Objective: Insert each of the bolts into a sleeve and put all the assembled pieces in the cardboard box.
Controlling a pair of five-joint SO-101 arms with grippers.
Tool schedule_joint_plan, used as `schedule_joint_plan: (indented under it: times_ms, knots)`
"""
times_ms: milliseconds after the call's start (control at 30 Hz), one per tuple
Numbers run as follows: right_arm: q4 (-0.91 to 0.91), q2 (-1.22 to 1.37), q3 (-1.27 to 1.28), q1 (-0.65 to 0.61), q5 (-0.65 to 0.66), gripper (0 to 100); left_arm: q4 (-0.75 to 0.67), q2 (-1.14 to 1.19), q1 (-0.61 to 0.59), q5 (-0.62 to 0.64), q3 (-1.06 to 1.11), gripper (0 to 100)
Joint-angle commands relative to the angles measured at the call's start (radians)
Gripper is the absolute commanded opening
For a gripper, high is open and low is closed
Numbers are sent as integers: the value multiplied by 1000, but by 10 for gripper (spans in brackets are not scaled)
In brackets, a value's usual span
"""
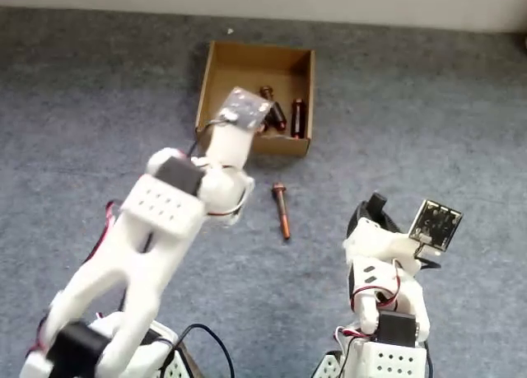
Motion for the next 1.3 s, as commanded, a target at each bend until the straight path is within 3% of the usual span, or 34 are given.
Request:
schedule_joint_plan:
  times_ms: [0,533,1267]
  knots:
    - [-25,-13,4,7,-6,4,-18,163,56,78,-128,179]
    - [-25,-13,4,7,-6,4,-12,756,97,201,-567,179]
    - [-25,-13,4,5,-3,4,-51,837,165,201,-633,179]
